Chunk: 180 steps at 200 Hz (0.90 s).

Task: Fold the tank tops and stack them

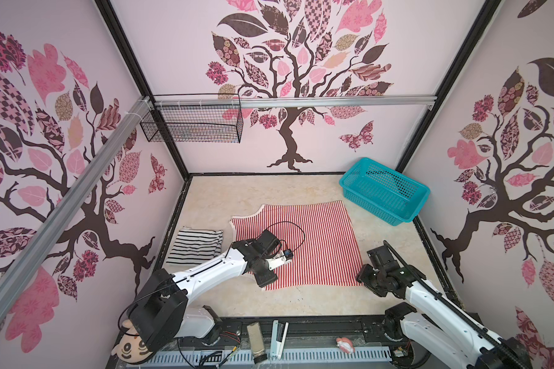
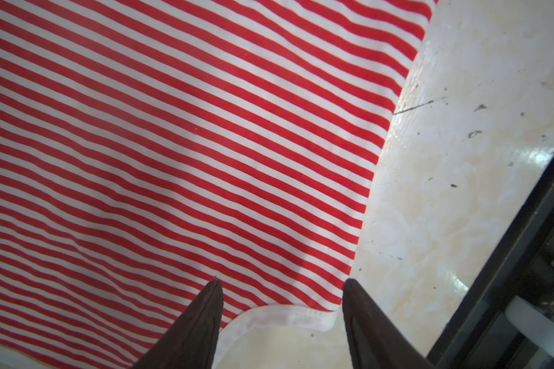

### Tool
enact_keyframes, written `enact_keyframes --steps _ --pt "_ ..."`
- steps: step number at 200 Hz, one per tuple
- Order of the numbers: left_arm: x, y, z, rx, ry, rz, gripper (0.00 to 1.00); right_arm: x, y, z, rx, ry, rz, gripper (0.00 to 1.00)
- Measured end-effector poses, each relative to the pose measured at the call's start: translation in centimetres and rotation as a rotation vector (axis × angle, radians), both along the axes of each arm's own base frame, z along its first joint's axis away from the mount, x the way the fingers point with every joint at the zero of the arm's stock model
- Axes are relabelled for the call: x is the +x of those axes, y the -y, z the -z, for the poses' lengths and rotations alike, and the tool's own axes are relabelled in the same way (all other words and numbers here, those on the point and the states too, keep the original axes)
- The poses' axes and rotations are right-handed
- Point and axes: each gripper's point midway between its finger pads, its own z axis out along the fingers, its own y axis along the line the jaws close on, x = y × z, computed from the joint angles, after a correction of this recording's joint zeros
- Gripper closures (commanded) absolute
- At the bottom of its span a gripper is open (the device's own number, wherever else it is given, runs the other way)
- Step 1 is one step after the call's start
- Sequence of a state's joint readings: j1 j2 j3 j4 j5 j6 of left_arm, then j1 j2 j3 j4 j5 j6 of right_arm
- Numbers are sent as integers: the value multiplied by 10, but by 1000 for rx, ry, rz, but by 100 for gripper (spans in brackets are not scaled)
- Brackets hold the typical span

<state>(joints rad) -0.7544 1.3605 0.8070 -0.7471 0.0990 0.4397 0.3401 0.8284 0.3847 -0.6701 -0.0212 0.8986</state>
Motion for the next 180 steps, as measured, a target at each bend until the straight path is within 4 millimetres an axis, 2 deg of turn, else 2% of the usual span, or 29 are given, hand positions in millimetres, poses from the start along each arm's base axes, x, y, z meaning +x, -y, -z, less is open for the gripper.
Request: enact_keyframes --steps 39,87,111,156,180 --pt "-4 2 4 4 -10 19 37 -3 1 6 -1 -19 10 52" --pt "-5 3 4 1 -13 21 36 -4 1 6 2 -23 13 56" --pt "-5 4 6 0 -14 22 36 -5 1 9 -1 -33 13 66" --pt "-6 4 6 1 -15 22 36 -4 1 9 -5 -30 13 76" --pt "-6 3 6 2 -18 23 36 -2 1 9 -3 -23 15 91"
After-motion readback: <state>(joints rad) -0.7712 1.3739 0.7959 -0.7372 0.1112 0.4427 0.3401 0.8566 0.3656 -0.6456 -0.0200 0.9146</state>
